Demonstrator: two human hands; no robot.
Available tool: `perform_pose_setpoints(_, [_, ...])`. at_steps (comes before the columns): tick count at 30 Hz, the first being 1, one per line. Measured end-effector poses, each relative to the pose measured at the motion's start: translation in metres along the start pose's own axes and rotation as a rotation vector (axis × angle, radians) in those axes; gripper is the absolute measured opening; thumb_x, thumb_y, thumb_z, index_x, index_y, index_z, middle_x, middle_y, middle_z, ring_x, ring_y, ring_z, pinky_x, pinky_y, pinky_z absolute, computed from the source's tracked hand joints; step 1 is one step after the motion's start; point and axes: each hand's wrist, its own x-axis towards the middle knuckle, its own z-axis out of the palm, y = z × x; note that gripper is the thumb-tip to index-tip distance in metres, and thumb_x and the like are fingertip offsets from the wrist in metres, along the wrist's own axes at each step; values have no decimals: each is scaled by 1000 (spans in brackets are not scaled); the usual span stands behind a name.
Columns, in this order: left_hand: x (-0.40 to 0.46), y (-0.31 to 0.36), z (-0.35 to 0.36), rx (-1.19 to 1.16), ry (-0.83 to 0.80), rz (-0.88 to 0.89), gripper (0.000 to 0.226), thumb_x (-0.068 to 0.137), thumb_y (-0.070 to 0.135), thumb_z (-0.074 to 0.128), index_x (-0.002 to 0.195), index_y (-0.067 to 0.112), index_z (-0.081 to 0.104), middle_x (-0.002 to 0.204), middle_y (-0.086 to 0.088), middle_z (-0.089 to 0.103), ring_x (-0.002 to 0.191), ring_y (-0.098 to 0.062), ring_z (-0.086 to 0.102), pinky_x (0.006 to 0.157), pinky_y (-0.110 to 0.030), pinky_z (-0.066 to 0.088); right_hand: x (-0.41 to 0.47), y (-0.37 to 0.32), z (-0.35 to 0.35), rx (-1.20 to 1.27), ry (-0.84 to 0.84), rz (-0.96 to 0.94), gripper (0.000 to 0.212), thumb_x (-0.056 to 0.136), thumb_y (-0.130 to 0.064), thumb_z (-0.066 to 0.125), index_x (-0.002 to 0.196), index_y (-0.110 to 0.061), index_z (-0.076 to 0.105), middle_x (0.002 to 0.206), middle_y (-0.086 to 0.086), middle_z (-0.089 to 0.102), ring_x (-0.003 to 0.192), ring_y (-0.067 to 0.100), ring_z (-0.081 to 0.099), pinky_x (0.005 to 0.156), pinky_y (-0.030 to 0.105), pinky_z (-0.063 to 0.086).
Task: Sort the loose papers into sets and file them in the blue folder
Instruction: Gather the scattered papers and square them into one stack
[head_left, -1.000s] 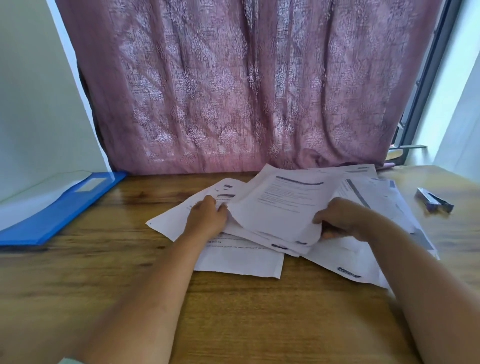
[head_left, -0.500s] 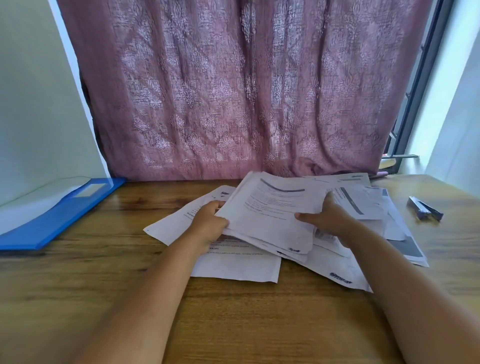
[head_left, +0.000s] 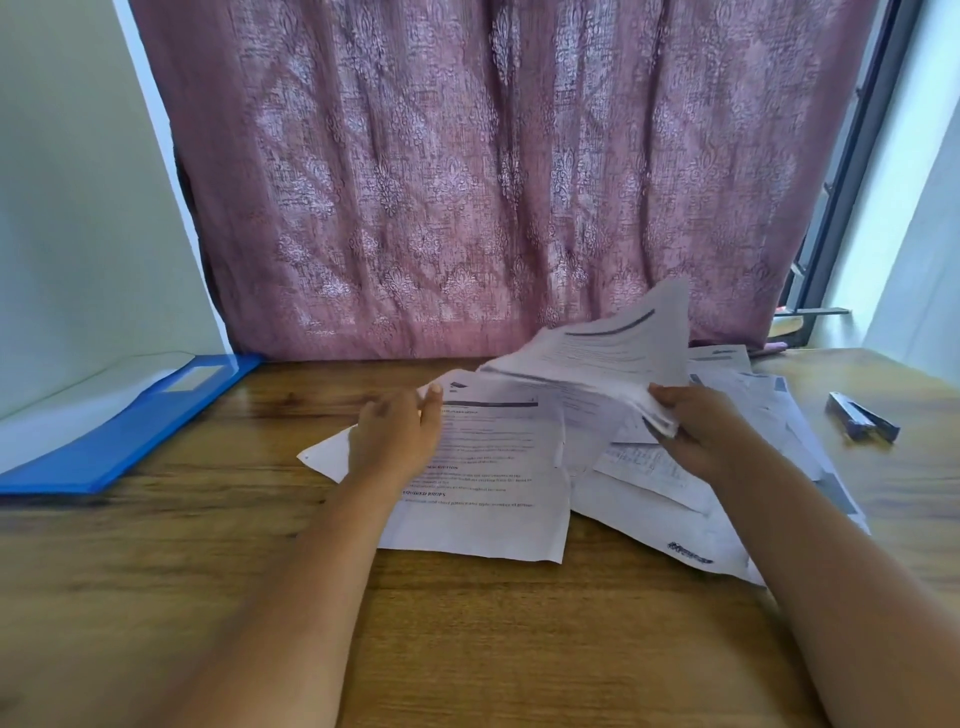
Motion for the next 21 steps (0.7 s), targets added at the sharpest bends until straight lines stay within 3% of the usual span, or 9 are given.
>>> perform_pose_setpoints(3, [1, -15, 1, 312, -281, -187, 108, 65, 90, 48, 143, 16, 38, 153, -11, 32, 140, -32, 29, 103, -45, 40, 5, -5, -6, 153, 53, 60, 35, 94, 9, 48, 130, 5, 49, 126, 21, 58, 96, 24, 65, 53, 21, 56])
perform_pose_setpoints(6, [5, -16, 0, 280, -376, -192, 127, 43, 88, 67, 141, 14, 38, 148, -11, 39, 137, -29, 34, 102, -38, 41, 5, -6, -7, 277, -7, 107, 34, 94, 11, 44, 128, 9, 47, 124, 26, 57, 84, 22, 67, 52, 19, 55])
perform_pose_setpoints(8, [7, -16, -3, 174, -402, -199, 118, 36, 82, 74, 132, 17, 50, 136, -7, 54, 124, -24, 48, 96, -35, 47, 1, -6, -6, 310, -51, 125, 28, 95, 11, 42, 121, 8, 50, 118, 26, 58, 81, 20, 66, 54, 18, 56])
perform_pose_setpoints(11, [7, -17, -5, -84, -376, -233, 73, 64, 42, 88, 124, 13, 56, 125, -1, 59, 103, -16, 52, 82, -28, 45, -4, -6, -4, 291, -118, 140, 29, 93, 11, 44, 121, 6, 52, 113, 24, 61, 75, 18, 69, 58, 17, 57])
perform_pose_setpoints(13, [6, -16, -7, -197, -337, -252, 56, 83, 19, 77, 132, 9, 53, 129, -4, 55, 102, -17, 49, 80, -28, 41, -6, -7, -1, 206, -149, 142, 24, 94, 8, 48, 116, 6, 54, 111, 23, 63, 77, 18, 70, 58, 17, 57])
perform_pose_setpoints(15, [11, -19, -6, -335, -284, -311, 48, 90, 12, 67, 136, 8, 50, 134, -7, 53, 112, -23, 52, 86, -32, 42, -11, -6, 4, 38, -161, 139, 13, 96, 5, 49, 106, 6, 57, 105, 20, 63, 77, 15, 68, 55, 17, 56])
perform_pose_setpoints(17, [12, -18, -10, -488, -246, -399, 41, 94, 16, 60, 134, 10, 53, 129, -10, 56, 114, -30, 54, 93, -36, 44, -17, 0, 9, -254, -197, 119, 11, 97, 4, 46, 96, 5, 58, 99, 16, 63, 72, 13, 69, 54, 16, 55])
perform_pose_setpoints(19, [16, -20, -11, -723, -278, -550, 42, 91, 37, 59, 126, 13, 60, 118, -14, 61, 106, -35, 58, 94, -47, 48, -21, 11, 11, -514, -261, 92, 16, 92, 4, 56, 107, 5, 61, 107, 16, 67, 87, 21, 70, 60, 22, 58])
perform_pose_setpoints(21, [13, -16, -13, -840, -373, -588, 56, 85, 63, 57, 116, 17, 63, 112, -14, 64, 106, -36, 61, 88, -48, 52, -22, 24, 11, -700, -289, 86, 34, 85, -1, 69, 117, 2, 60, 113, 16, 68, 95, 27, 69, 69, 32, 60])
